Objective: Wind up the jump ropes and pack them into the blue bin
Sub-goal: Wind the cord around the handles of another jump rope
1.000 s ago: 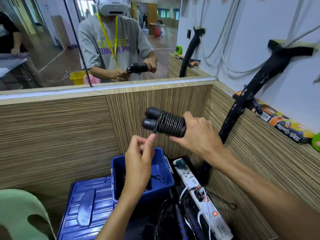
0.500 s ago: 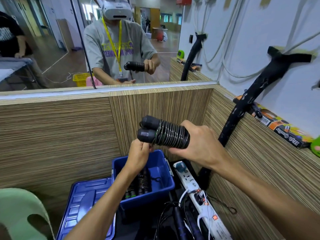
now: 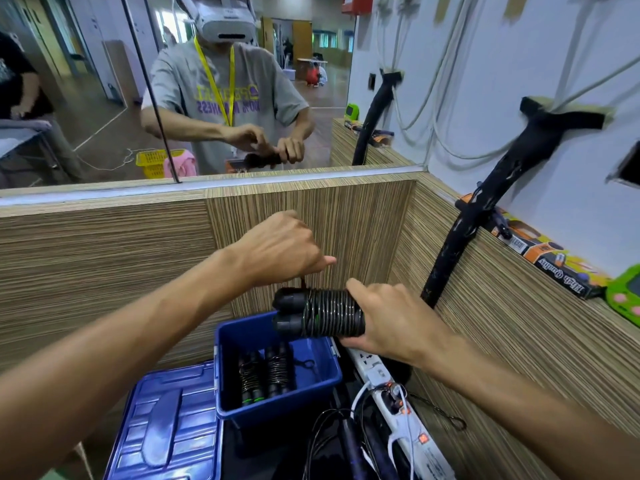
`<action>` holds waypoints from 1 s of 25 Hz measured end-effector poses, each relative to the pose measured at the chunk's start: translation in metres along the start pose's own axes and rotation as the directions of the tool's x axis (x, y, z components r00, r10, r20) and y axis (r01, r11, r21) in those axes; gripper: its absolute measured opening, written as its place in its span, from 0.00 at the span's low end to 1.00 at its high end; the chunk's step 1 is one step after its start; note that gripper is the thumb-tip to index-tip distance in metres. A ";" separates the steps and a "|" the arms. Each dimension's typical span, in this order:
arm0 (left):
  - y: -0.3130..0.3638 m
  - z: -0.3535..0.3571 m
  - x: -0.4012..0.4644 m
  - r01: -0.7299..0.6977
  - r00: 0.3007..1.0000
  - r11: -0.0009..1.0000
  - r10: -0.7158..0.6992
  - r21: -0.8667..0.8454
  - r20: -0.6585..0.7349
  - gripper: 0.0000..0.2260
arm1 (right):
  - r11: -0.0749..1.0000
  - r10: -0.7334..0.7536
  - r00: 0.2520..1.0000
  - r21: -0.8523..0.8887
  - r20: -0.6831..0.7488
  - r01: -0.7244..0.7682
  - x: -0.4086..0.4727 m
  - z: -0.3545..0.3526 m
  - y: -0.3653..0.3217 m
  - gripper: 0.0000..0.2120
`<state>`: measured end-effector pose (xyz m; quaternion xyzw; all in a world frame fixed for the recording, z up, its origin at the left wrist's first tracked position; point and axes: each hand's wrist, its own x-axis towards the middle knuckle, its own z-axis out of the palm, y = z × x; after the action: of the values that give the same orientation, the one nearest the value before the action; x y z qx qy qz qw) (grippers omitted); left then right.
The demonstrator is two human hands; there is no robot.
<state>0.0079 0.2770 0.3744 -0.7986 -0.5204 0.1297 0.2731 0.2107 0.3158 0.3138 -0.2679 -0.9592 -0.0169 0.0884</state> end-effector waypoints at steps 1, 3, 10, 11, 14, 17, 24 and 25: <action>0.006 -0.005 0.000 0.065 0.997 0.998 -0.065 -0.025 0.029 0.25 | 0.999 0.040 0.999 -0.018 -0.010 -0.040 0.001 0.003 -0.002 0.29; 0.023 -0.013 -0.005 0.246 0.969 0.962 -0.243 -0.119 0.042 0.21 | 0.990 0.136 0.990 -0.031 -0.025 -0.137 0.005 0.008 -0.003 0.31; 0.083 0.023 -0.022 0.433 0.519 0.494 -0.820 -0.754 -0.240 0.14 | 0.956 0.293 0.937 0.077 -0.191 -0.284 0.021 0.001 0.006 0.29; 0.085 0.024 -0.022 0.400 0.440 0.471 -0.851 -0.786 -0.286 0.12 | 0.953 0.299 0.933 0.111 -0.202 -0.282 0.021 0.002 0.004 0.28; 0.086 0.026 -0.022 0.249 0.258 0.223 -0.953 -0.942 -0.158 0.05 | 0.931 0.325 0.920 0.246 -0.221 -0.270 0.021 0.001 -0.004 0.28; 0.089 0.029 -0.021 -0.006 0.302 -0.095 -0.949 -0.995 0.089 0.02 | 0.919 0.321 0.925 0.304 -0.204 -0.252 0.018 -0.002 -0.011 0.34; 0.081 0.042 -0.031 -0.071 0.402 -0.201 -0.902 -0.977 0.156 0.07 | 0.881 0.158 0.979 0.429 0.129 -0.199 0.025 -0.023 -0.001 0.29; 0.079 0.041 -0.031 -0.073 0.410 -0.194 -0.900 -0.978 0.148 0.08 | 0.882 0.154 0.981 0.431 0.121 -0.191 0.027 -0.021 -0.002 0.28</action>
<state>0.0344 0.2371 0.2932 -0.4335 -0.5736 -0.6800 -0.1436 0.1899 0.3259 0.3396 -0.3258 -0.9132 0.2197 0.1079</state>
